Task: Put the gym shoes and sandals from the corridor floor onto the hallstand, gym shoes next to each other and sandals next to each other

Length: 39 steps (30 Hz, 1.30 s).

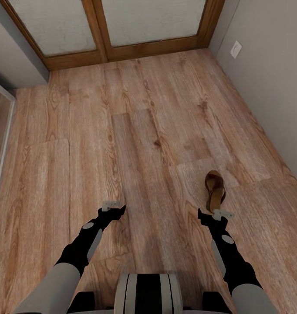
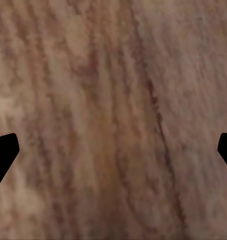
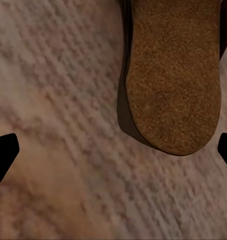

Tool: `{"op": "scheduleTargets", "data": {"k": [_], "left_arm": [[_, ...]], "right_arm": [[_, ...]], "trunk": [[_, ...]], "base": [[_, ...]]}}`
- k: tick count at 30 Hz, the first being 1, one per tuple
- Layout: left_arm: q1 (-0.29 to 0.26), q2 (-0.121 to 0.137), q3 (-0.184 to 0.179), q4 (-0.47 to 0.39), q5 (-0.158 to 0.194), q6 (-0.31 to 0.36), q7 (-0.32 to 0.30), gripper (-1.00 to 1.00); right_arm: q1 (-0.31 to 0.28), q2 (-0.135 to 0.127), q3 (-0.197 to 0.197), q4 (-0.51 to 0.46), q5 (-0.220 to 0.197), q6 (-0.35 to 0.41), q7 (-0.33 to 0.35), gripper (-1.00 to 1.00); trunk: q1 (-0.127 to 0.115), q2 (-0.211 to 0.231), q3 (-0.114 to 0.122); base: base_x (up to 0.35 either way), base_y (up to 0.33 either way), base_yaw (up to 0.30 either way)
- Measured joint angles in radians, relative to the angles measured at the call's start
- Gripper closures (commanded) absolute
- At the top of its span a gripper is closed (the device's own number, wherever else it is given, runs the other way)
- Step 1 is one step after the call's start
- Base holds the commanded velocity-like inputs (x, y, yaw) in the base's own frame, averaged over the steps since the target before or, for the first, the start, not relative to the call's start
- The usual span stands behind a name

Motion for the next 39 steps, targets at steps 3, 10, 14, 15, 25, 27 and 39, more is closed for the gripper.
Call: {"op": "scheduleTargets", "data": {"k": [3, 10, 14, 15, 25, 27, 39], "left_arm": [[0.000, 0.000, 0.000, 0.000, 0.000, 0.000, 0.000, -1.00], [0.000, 0.000, 0.000, 0.000, 0.000, 0.000, 0.000, -1.00], [0.000, 0.000, 0.000, 0.000, 0.000, 0.000, 0.000, -1.00], [0.000, 0.000, 0.000, 0.000, 0.000, 0.000, 0.000, -1.00], [0.000, 0.000, 0.000, 0.000, 0.000, 0.001, 0.000, -1.00], [0.000, 0.000, 0.000, 0.000, 0.000, 0.000, 0.000, -1.00], [0.000, 0.000, 0.000, 0.000, 0.000, 0.000, 0.000, -1.00]], "right_arm": [[0.000, 0.000, 0.000, 0.000, 0.000, 0.000, 0.000, -1.00], [0.000, 0.000, 0.000, 0.000, 0.000, 0.000, 0.000, -1.00], [0.000, 0.000, 0.000, 0.000, 0.000, 0.000, 0.000, -1.00], [0.000, 0.000, 0.000, 0.000, 0.000, 0.000, 0.000, -1.00], [0.000, 0.000, -0.001, 0.000, 0.000, 0.000, 0.000, -1.00], [0.000, 0.000, -0.001, 0.000, 0.000, 0.000, 0.000, -1.00], [0.000, 0.000, -0.001, 0.000, 0.000, 0.000, 0.000, -1.00]], "trunk": [[0.000, 0.000, -0.003], [0.000, 0.000, -0.006], [0.000, 0.000, -0.006], [0.000, 0.000, -0.006], [0.000, 0.000, -0.006], [0.000, 0.000, -0.006], [0.000, 0.000, -0.006]], "base": [[0.000, 0.000, 0.000], [0.000, 0.000, 0.000], [0.000, 0.000, 0.000], [0.011, 0.000, 0.000], [0.115, -0.054, 0.000], [0.084, -0.048, 0.000], [0.021, -0.012, 0.000]]}}
